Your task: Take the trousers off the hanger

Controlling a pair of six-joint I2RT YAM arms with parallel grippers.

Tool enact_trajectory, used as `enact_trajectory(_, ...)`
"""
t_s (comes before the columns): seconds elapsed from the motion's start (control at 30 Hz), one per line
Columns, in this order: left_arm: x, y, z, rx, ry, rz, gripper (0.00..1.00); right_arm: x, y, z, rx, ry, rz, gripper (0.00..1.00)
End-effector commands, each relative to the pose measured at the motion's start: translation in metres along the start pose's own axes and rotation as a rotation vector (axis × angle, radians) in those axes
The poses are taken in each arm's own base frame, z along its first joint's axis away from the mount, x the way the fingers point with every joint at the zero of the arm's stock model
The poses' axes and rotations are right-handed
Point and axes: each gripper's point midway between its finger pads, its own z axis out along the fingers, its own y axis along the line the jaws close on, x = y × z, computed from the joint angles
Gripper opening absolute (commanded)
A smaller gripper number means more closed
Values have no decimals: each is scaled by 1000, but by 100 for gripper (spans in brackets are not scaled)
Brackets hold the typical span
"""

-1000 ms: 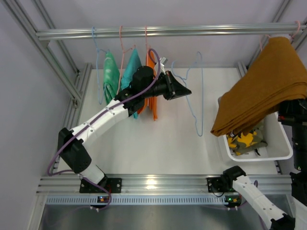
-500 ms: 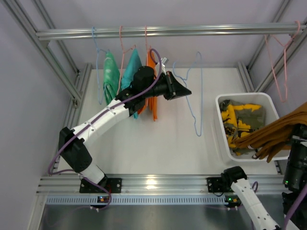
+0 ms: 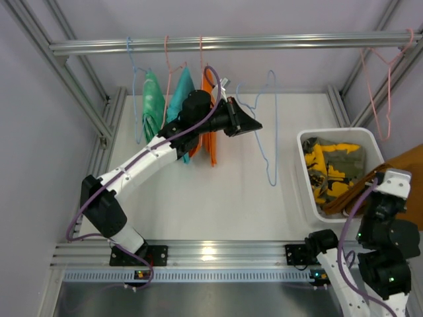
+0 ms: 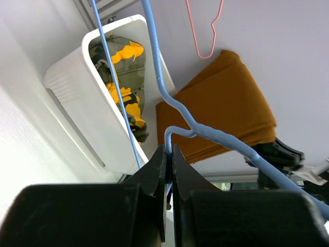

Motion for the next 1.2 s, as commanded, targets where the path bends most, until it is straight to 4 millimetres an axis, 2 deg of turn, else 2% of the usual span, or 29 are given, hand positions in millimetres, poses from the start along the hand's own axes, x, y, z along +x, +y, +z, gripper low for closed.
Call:
enact_trajectory(0.0,-19,-26,-5,76,-48,34,0,1,8,11,40,-36,18,0)
enact_trajectory(0.03,-19,-24,-5,73,-48,27,0,14,24,17,12,-18,-7,0)
enact_trajectory(0.1,-20,-23,-5,73,-49,20,0,19,41,28,2,-21,-2,0)
enact_trajectory(0.13,-20,-22,-5,70,-48,14,0,31,56,34,-20,1,-22,0)
enact_trajectory(0.2,-22,-21,-5,71,-50,13,0,40,77,46,-50,9,-24,0)
enact_trajectory(0.43,-28,-13,-7,61,-52,-5,0,61,136,76,-157,77,-7,0)
enact_trajectory(0.47,-29,-12,-7,61,-55,-6,0,57,139,80,-154,62,8,0)
enact_trajectory(0.57,-28,-7,-6,58,-50,-18,0,65,164,92,-209,104,19,0)
enact_trajectory(0.63,-29,-6,-6,58,-50,-17,0,66,173,97,-221,126,44,0)
enact_trajectory(0.73,-29,-6,-7,61,-50,-8,0,80,190,99,-262,180,46,2)
enact_trajectory(0.87,-28,-6,-8,65,-48,9,0,85,212,86,-386,230,114,8)
enact_trajectory(0.9,-28,-6,-8,63,-49,11,0,82,217,79,-441,225,126,10)
enact_trajectory(0.97,-28,-5,-6,62,-45,13,0,79,222,72,-483,232,163,22)
enact_trajectory(1.0,-27,-3,-6,59,-43,12,0,70,222,70,-506,216,177,27)
enact_trajectory(1.03,-27,-3,-6,60,-44,16,0,74,222,64,-526,244,173,40)
enact_trajectory(1.07,-27,-3,-6,60,-42,17,0,72,220,61,-536,247,172,46)
enact_trajectory(1.1,-27,-3,-6,59,-43,21,0,59,213,59,-539,221,187,52)
enact_trajectory(1.13,-27,-4,-7,60,-44,27,0,59,208,53,-550,233,167,64)
enact_trajectory(1.17,-27,-4,-7,59,-43,29,0,56,203,51,-552,229,160,68)
